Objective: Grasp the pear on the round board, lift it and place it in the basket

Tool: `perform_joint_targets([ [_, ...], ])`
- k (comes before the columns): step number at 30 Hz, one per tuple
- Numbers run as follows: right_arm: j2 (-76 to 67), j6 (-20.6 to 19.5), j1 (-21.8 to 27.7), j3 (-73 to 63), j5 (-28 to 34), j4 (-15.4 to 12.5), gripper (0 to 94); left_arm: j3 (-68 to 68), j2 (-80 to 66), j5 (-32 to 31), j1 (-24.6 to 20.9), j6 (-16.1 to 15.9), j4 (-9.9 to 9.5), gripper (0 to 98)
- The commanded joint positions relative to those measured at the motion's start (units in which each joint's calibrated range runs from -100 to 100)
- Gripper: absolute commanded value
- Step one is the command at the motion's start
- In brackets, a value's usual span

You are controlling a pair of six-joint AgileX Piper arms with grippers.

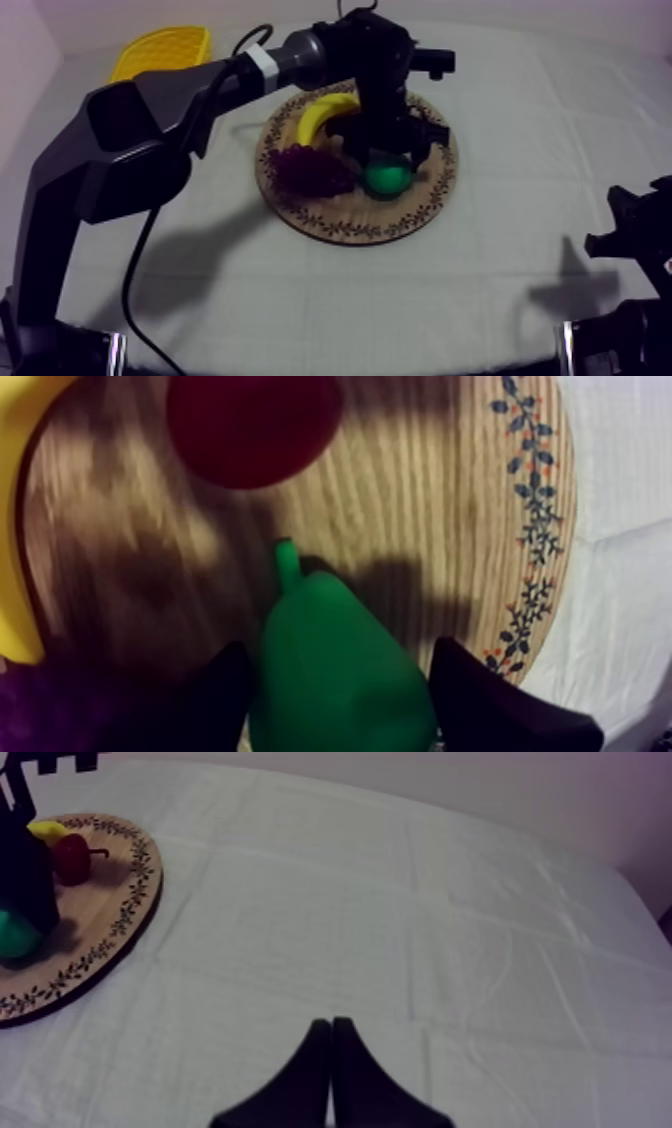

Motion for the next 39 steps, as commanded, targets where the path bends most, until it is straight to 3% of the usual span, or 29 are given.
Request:
perform_joint_targets([
  [1,0.0,0.0,0.0,0.0,0.0,0.0,0.3,-0.3,0.1,0.2,0.0,0.0,-0.08,57.3],
  [7,0.0,0.0,0.0,0.0,0.0,0.0,0.3,2.0,-1.9,-0.6,0.2,0.9,-1.28,53.5],
  [20,0.0,0.0,0.0,0.0,0.0,0.0,0.3,13.5,-22.2,1.8,-2.2,3.4,-7.88,52.5],
  [30,0.0,0.0,0.0,0.0,0.0,0.0,0.3,20.0,-35.3,2.1,-11.6,2.0,-10.42,53.3],
  [39,0.0,0.0,0.0,0.0,0.0,0.0,0.3,20.6,-36.9,2.2,-21.9,-0.9,-12.62,54.0],
])
